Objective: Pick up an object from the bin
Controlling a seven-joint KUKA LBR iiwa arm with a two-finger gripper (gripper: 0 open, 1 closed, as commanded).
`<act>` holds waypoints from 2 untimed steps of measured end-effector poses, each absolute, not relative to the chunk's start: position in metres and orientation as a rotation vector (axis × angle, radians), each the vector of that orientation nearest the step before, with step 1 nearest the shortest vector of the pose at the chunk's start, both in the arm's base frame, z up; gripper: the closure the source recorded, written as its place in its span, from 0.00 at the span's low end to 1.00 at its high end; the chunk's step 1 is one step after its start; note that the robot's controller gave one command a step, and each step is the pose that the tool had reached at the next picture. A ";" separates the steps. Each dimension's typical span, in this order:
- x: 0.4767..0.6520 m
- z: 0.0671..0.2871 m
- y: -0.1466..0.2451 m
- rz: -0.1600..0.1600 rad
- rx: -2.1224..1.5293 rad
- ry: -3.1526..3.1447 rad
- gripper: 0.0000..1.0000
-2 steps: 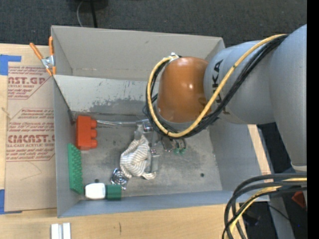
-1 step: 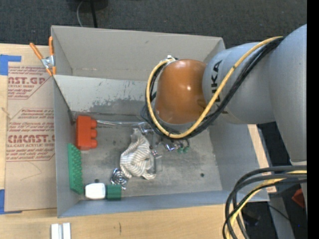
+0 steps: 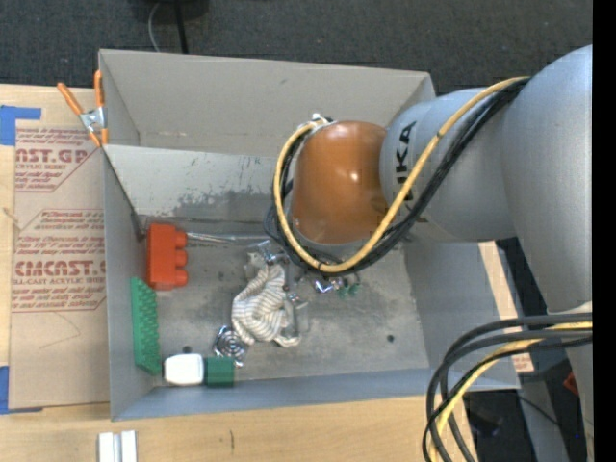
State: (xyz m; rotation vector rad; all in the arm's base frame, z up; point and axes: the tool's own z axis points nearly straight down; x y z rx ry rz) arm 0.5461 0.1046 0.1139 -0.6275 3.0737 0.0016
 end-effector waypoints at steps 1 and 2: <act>0.554 0.073 0.108 0.003 -0.986 2.981 0.00; 0.549 0.071 0.102 0.003 -1.051 2.951 1.00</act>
Offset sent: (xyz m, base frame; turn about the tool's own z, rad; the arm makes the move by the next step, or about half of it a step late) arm 0.0017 -0.0052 -0.0439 -0.2817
